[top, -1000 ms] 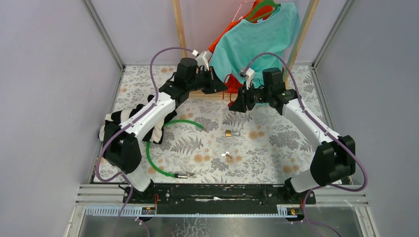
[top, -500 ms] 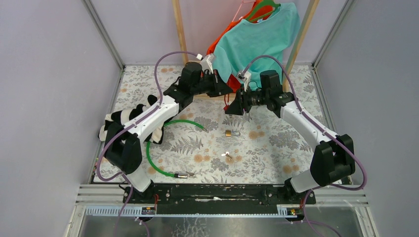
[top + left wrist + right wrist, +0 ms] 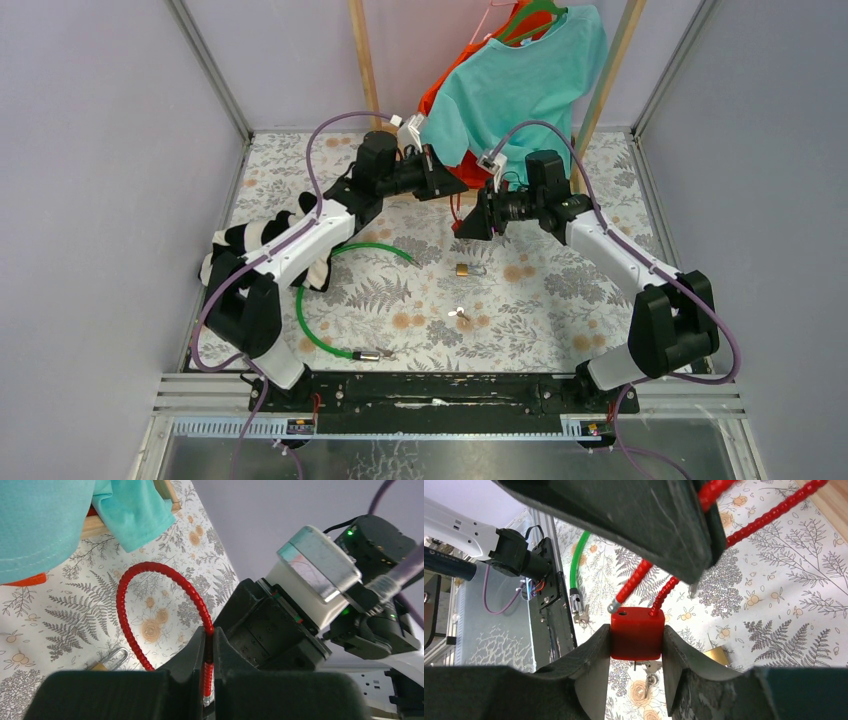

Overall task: Lock with the key
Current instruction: Lock the lock.

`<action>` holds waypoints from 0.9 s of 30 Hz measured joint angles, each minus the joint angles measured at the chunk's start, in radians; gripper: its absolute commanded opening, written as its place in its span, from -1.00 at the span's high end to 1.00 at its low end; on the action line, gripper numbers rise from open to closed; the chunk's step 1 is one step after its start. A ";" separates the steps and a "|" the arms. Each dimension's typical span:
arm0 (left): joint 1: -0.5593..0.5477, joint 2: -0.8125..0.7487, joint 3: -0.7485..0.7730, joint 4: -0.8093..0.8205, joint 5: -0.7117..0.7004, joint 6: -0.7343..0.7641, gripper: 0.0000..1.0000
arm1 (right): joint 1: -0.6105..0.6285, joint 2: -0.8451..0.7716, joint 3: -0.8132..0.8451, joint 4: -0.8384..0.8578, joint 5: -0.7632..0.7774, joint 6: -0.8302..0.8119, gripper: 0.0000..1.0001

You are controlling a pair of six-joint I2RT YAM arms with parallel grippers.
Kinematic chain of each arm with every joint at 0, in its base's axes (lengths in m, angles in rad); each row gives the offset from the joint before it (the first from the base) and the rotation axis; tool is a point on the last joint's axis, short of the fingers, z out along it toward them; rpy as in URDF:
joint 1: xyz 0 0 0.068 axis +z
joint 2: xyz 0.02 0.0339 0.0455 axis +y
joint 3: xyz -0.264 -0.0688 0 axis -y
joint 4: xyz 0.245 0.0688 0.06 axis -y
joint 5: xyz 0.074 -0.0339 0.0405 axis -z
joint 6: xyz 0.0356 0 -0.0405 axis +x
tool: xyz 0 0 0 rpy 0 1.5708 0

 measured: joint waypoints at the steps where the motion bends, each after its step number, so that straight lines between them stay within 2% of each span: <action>1: 0.004 -0.003 -0.006 0.009 0.008 -0.007 1.00 | -0.004 -0.002 -0.011 0.012 -0.007 0.005 1.00; 9: 0.014 -0.018 -0.070 0.103 0.043 -0.064 1.00 | -0.056 -0.017 -0.071 0.130 -0.083 0.113 1.00; 27: 0.017 -0.018 -0.119 0.240 0.077 -0.159 1.00 | -0.057 -0.017 -0.104 0.338 -0.172 0.322 1.00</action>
